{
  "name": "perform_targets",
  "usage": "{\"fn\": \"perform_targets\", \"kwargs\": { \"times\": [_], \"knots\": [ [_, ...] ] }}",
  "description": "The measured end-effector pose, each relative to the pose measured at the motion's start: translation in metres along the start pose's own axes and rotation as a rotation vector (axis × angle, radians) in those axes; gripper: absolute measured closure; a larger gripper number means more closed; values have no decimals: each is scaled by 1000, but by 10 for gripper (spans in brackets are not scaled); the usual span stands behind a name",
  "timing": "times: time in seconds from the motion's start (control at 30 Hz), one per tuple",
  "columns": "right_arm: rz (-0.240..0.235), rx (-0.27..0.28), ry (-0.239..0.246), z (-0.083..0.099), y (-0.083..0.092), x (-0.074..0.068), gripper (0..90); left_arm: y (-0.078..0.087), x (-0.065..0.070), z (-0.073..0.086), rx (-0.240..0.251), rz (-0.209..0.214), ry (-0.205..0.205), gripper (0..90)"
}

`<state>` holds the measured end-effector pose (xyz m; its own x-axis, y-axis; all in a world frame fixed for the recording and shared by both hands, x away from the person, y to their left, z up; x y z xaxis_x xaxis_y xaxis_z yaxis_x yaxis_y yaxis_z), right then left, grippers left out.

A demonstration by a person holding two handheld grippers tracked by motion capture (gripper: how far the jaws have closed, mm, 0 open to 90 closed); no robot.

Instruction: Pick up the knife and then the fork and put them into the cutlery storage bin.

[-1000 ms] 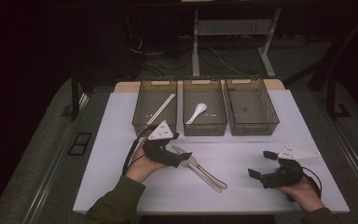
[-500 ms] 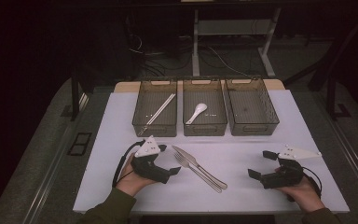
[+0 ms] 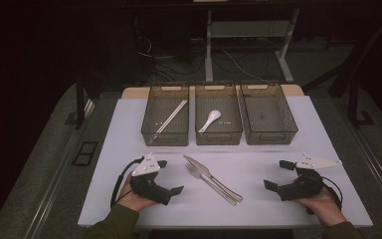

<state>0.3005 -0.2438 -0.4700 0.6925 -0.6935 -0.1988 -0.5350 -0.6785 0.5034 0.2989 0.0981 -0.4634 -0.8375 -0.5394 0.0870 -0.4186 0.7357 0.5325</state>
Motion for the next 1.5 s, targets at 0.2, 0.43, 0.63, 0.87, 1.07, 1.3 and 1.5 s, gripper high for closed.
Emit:
{"fn": "perform_targets", "kwargs": {
  "times": [0.2, 0.43, 0.63, 0.87, 1.07, 1.3, 1.5],
  "knots": [
    [-18, -14, 1, -4, 0, -4, 8, 0, -3, 5, -15, -7, -4, 0],
    [-42, -30, 10, -12, -4, -11, 9, -1, -3, 5, -18, -4, 1, 0],
    [-56, -58, 28, -16, -13, -18, 9, -2, -1, 5, -28, -1, -10, 0],
    [-72, -103, 47, -21, -24, -29, 79, -3, 0, 5, -32, 3, -12, 0],
    [-86, -147, 47, -28, -37, -37, 190, -3, 0, 6, -34, 2, -8, 0],
    [-102, -219, 68, -32, -56, -47, 329, -4, 0, 6, -36, 5, -13, 0],
    [-101, -256, 87, -39, -68, -53, 419, -4, 1, 5, -36, 6, -13, 0]
  ]
}}
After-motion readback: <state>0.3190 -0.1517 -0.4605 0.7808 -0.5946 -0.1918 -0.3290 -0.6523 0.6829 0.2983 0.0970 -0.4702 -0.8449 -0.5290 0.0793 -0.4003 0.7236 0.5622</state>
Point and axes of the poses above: each handheld gripper's, and its own axes: y roughly backward along the jaws, z roughly out of its underside, x roughly to its right, the point moved 8 cm from there along -y, roughly forward along the jaws
